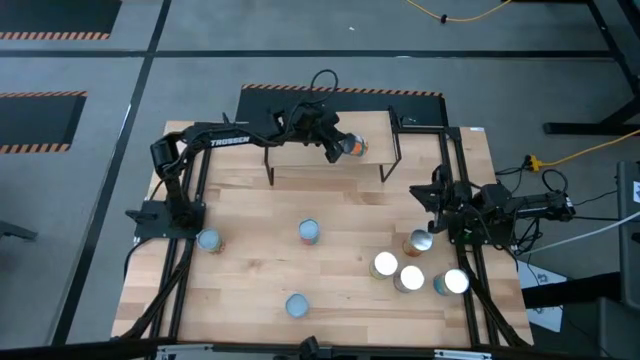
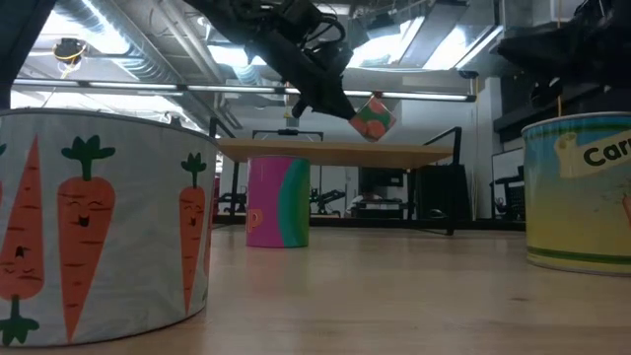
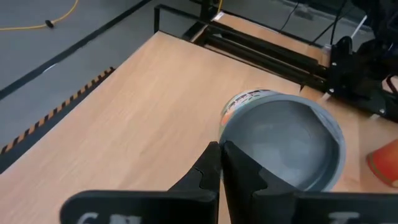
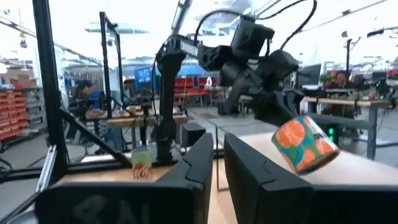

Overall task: Pick and place cans onto a shelf
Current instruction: Put the canned oranges on the shelf

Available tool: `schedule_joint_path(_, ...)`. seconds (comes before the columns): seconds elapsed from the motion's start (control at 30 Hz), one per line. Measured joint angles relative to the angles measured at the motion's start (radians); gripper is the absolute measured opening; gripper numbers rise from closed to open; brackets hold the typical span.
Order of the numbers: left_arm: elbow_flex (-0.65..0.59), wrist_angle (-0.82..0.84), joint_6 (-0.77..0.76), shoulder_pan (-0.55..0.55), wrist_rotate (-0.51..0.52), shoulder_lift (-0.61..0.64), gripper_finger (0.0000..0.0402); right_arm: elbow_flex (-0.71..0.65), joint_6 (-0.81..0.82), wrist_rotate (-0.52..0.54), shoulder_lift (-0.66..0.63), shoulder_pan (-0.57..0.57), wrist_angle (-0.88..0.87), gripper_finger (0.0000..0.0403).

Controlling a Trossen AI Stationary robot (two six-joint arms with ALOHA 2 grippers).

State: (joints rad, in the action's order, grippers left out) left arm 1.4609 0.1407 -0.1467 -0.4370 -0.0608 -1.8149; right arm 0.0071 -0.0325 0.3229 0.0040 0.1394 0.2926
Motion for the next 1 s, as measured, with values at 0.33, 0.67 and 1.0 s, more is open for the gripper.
schedule_joint_path(0.33,0.000,-0.002,-0.003,0.000,0.028,0.000,0.0000,0.000,-0.003,0.106,0.022,0.000,0.037,0.0046)
schedule_joint_path(0.67,0.000,-0.002,-0.003,0.000,0.028,0.000,0.0000,0.000,-0.039,0.114,0.082,0.000,0.149,0.0047)
schedule_joint_path(1.0,0.000,-0.002,-0.003,0.000,0.028,0.000,0.0000,0.000,-0.028,0.113,0.082,0.000,0.167,0.0150)
